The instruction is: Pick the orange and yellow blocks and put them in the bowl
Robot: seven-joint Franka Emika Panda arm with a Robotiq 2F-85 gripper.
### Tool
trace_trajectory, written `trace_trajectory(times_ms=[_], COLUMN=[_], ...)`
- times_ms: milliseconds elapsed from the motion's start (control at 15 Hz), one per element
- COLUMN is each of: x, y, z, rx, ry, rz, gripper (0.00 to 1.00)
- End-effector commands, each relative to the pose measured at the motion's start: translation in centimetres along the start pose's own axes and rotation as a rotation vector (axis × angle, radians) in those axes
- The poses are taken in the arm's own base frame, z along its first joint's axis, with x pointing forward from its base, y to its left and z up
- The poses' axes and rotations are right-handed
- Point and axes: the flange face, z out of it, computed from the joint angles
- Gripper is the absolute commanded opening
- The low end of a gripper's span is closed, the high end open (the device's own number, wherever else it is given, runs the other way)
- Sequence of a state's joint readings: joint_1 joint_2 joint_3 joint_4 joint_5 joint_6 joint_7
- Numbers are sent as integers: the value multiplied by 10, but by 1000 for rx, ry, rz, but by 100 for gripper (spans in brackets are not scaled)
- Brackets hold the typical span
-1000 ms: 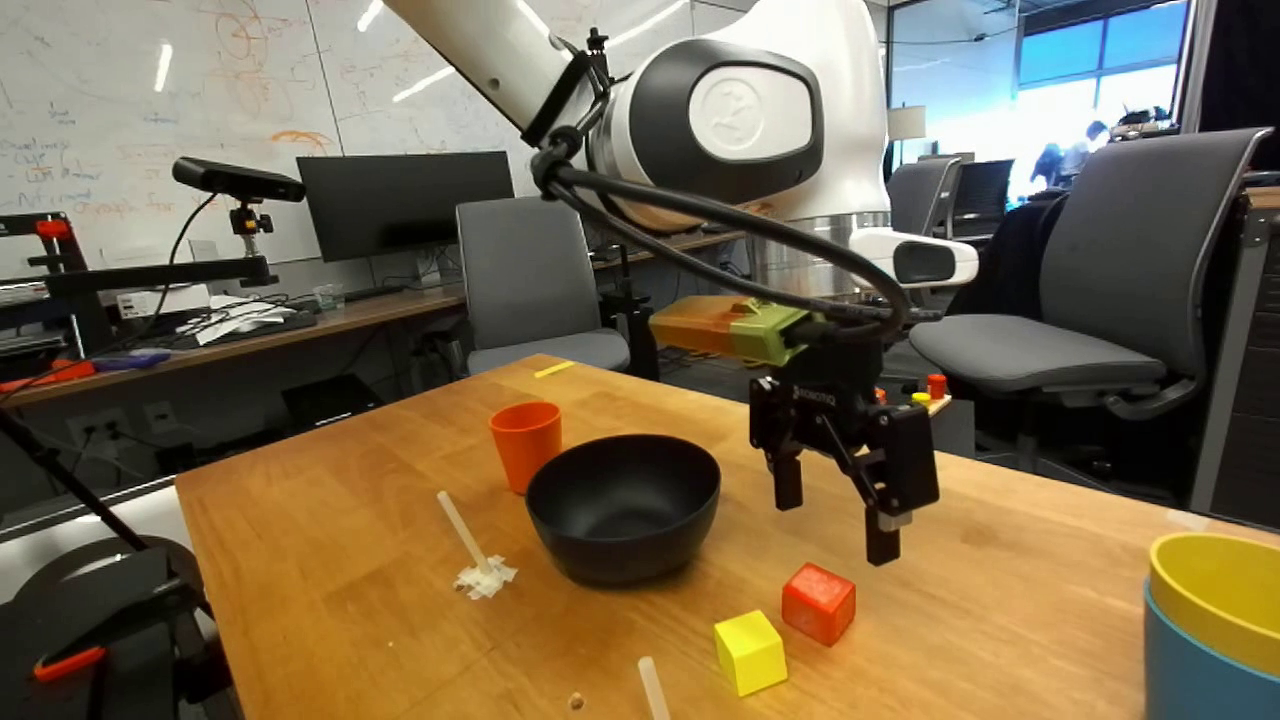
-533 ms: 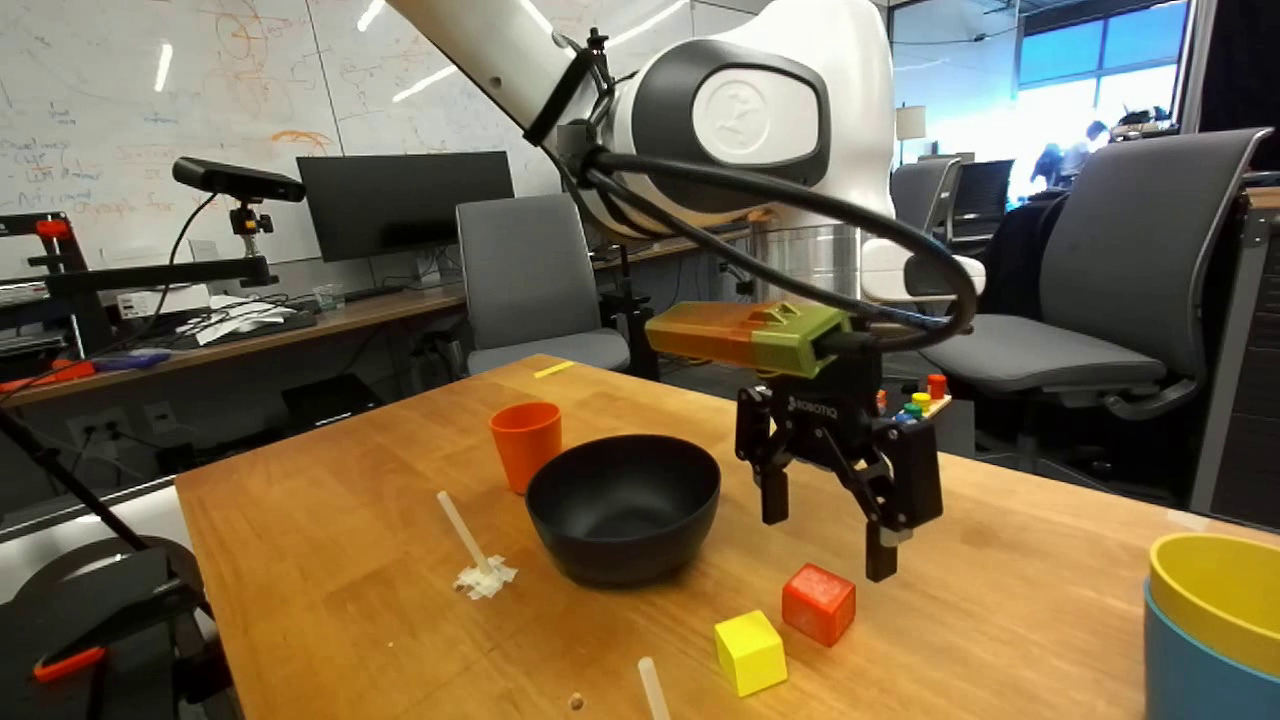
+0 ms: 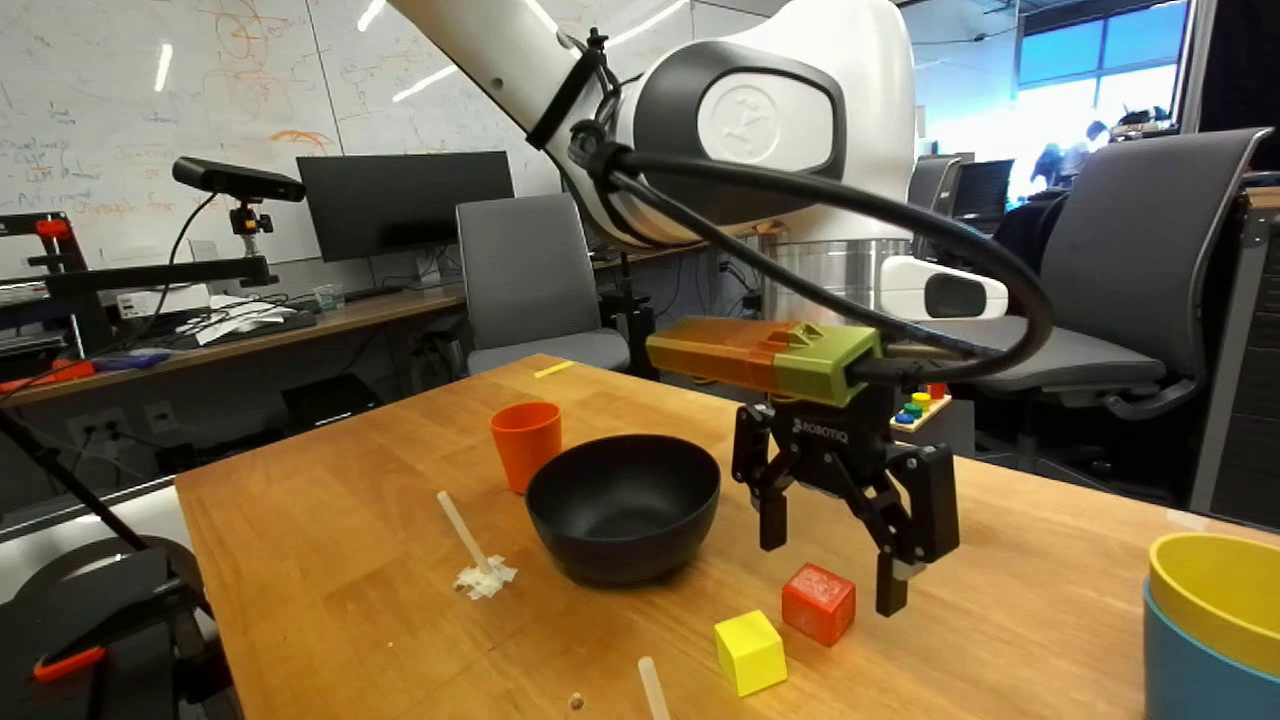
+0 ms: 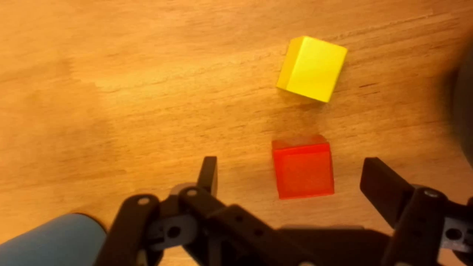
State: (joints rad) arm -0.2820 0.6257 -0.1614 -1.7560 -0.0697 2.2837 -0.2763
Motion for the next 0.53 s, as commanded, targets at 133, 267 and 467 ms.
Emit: trace_trajectory(times_ms=[133, 267, 467], x=[-2, -1, 0], y=[-14, -17, -19], z=[0, 1, 3], rx=[21, 20, 28], ry=[0, -2, -6], rz=[-61, -70, -74], gripper=[100, 100, 100])
